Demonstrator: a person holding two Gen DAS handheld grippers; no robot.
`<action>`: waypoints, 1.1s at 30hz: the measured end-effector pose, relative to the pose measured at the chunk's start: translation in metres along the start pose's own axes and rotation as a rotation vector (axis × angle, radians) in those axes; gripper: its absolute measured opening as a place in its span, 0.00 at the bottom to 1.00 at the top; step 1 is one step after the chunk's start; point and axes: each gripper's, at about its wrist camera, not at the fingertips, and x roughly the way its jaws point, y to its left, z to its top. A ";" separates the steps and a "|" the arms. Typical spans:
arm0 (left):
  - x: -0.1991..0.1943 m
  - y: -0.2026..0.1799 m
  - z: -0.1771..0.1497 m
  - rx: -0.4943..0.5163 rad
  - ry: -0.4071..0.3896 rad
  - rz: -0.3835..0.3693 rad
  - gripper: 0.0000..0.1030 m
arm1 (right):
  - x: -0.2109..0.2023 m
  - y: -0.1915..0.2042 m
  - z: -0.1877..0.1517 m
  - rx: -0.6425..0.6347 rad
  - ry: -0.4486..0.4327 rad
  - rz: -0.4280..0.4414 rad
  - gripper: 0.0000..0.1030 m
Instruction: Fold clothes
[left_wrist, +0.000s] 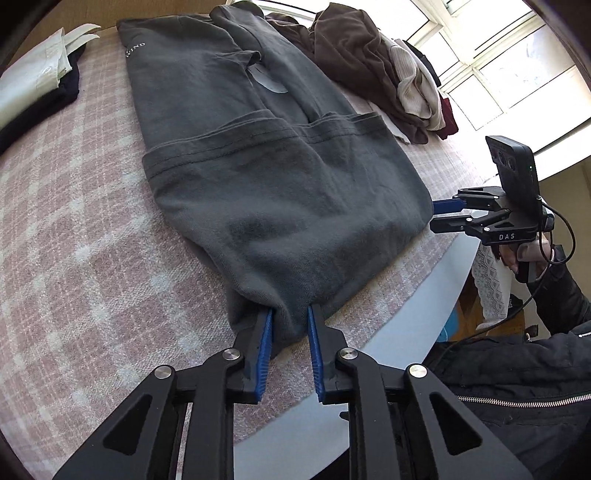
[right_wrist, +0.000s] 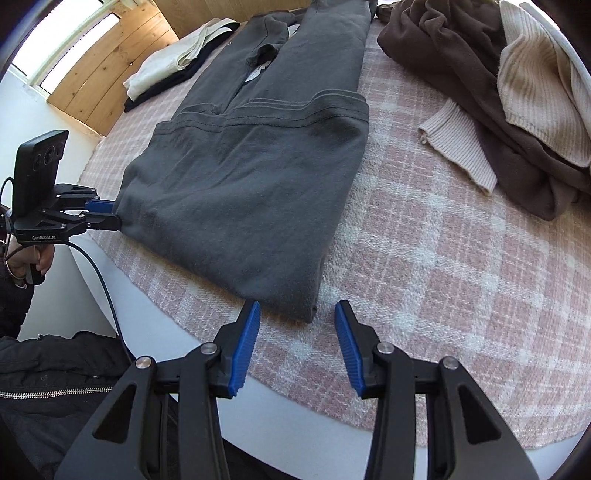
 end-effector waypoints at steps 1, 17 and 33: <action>-0.001 0.002 0.000 -0.009 -0.007 -0.012 0.15 | 0.000 0.002 -0.001 -0.009 -0.002 0.005 0.40; -0.035 -0.004 0.011 0.040 -0.013 -0.068 0.06 | -0.037 0.021 0.018 -0.107 -0.065 0.037 0.09; -0.019 -0.008 0.028 0.094 0.004 -0.026 0.02 | -0.005 0.038 0.044 -0.176 0.037 -0.088 0.09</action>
